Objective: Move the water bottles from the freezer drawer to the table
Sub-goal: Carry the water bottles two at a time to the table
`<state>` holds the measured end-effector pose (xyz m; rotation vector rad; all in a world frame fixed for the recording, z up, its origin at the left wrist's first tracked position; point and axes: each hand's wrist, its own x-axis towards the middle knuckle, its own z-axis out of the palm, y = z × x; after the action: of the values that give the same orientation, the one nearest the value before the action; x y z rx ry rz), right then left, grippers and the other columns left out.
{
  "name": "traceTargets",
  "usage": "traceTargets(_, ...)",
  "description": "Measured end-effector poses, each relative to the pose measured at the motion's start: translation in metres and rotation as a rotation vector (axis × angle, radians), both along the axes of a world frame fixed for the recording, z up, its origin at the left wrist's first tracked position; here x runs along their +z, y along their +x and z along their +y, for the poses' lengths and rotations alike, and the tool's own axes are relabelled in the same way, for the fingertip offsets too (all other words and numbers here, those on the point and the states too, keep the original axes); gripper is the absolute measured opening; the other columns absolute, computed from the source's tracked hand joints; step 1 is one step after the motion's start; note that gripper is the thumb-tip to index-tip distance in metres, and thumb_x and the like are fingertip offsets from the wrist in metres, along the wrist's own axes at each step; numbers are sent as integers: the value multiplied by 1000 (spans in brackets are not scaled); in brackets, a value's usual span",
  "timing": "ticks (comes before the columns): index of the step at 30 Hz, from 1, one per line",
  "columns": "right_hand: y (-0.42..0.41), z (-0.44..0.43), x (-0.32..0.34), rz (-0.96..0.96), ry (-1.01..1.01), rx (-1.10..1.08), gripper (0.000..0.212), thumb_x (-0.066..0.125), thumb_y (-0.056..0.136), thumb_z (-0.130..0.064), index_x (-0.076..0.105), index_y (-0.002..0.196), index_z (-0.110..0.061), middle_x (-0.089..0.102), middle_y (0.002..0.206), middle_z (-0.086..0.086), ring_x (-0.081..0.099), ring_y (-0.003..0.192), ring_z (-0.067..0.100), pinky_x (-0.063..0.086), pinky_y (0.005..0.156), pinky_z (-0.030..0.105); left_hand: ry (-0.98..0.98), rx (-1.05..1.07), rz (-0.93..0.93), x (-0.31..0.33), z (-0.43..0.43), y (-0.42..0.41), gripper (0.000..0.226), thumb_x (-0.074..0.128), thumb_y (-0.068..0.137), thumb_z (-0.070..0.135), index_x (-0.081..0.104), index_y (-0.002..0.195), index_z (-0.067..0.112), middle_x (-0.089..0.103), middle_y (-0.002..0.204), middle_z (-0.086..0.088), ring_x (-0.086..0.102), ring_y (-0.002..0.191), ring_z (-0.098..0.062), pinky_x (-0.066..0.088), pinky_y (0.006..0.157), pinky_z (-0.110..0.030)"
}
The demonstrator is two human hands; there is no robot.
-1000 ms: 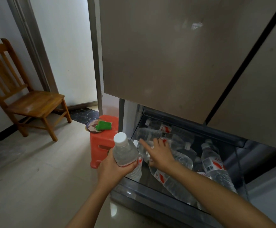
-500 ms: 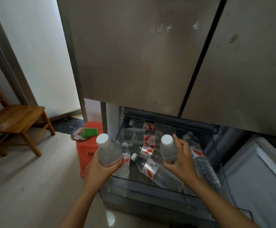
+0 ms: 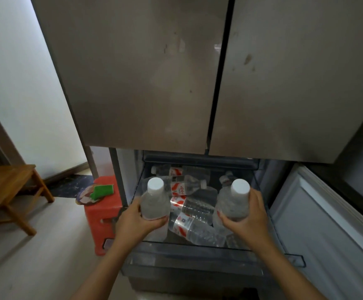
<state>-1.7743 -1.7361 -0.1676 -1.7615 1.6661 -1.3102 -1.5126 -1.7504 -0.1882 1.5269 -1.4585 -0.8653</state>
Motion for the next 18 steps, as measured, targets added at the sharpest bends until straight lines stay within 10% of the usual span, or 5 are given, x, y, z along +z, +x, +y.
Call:
traceTargets(4, -5, 15, 39, -66, -98, 69, 74, 87, 57, -11, 37, 105, -39, 43, 108, -17, 42, 100, -22, 38, 76, -5, -78, -44, 209, 29, -2, -24, 64, 77, 37, 54, 57, 94, 34, 68, 92, 7, 66, 85, -8, 56, 73, -32)
traceTargets(10, 7, 25, 78, -112, -199, 143, 78, 89, 55, -26, 40, 111, -49, 51, 116, -14, 51, 109, -1, 47, 88, 14, -226, 21, 425, 72, 16, -22, 41, 76, 60, 23, 57, 96, 25, 66, 91, 5, 66, 80, -2, 55, 62, -20)
traceTargets(18, 72, 19, 117, -268, -135, 450, 80, 86, 54, -15, 41, 119, -32, 55, 112, -13, 57, 104, -1, 52, 84, 18, -319, 445, 579, 83, 65, 70, 36, 70, 53, 35, 60, 87, 31, 69, 77, 23, 63, 84, -6, 56, 64, -18)
